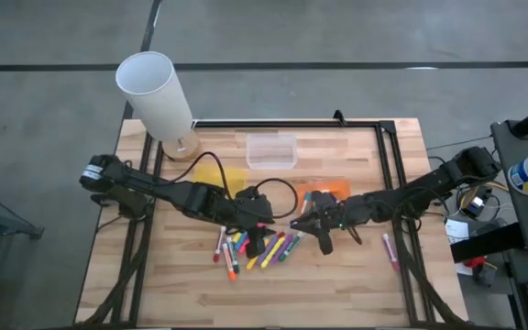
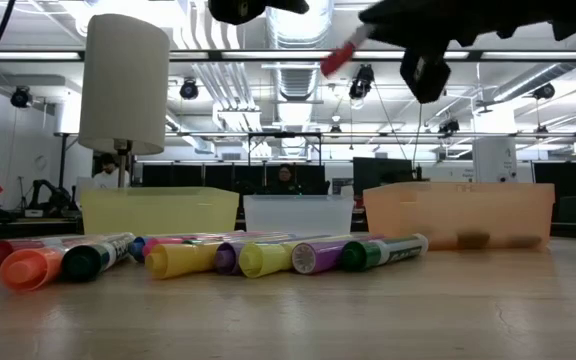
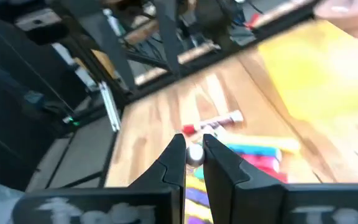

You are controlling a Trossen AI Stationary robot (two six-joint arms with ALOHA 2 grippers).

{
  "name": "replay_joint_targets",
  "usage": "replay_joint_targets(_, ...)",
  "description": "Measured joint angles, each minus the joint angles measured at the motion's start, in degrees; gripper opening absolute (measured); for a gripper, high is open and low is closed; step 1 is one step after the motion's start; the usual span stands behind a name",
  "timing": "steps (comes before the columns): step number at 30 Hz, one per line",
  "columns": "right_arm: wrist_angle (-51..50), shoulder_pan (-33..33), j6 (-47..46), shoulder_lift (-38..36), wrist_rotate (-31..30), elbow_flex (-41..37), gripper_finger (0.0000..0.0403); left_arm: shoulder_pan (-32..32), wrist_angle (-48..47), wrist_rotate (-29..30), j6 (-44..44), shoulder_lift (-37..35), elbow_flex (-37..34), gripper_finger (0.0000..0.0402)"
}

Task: Pick & Place Markers
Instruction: Put the small red highlighter pen into the orange bin

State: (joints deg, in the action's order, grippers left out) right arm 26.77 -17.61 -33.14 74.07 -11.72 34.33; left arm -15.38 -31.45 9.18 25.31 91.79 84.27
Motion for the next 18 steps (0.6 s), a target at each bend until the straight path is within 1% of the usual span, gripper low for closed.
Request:
replay_joint_targets(3, -7.36, 0.00, -2.61, -3.18, -1.63, 0.09, 0.0027, 0.02, -0.64, -0.10, -0.01, 0.00, 0.00, 0.0143)
replay_joint_targets(6, -19.56, 0.00, -5.45, -7.51, -4.87, 0.32, 0.0027, -0.08, -1.15, -0.15, 0.06, 0.00, -0.11, 0.0144)
replay_joint_targets(12, -44.79, 0.00, -11.79, -18.01, -17.05, 2.92, 0.0027, -0.11, -1.56, -0.26, -0.01, 0.00, -0.20, 0.0144)
replay_joint_targets(15, -52.70, 0.07, -14.98, -20.95, -22.07, 3.85, 0.0027, -0.11, -1.58, -0.27, -0.11, 0.00, -0.21, 0.0144)
replay_joint_targets(18, -55.77, 0.07, -17.81, -21.41, -24.33, 3.43, 0.0027, -0.11, -1.52, -0.27, -0.54, 0.00, -0.47, 0.0144)
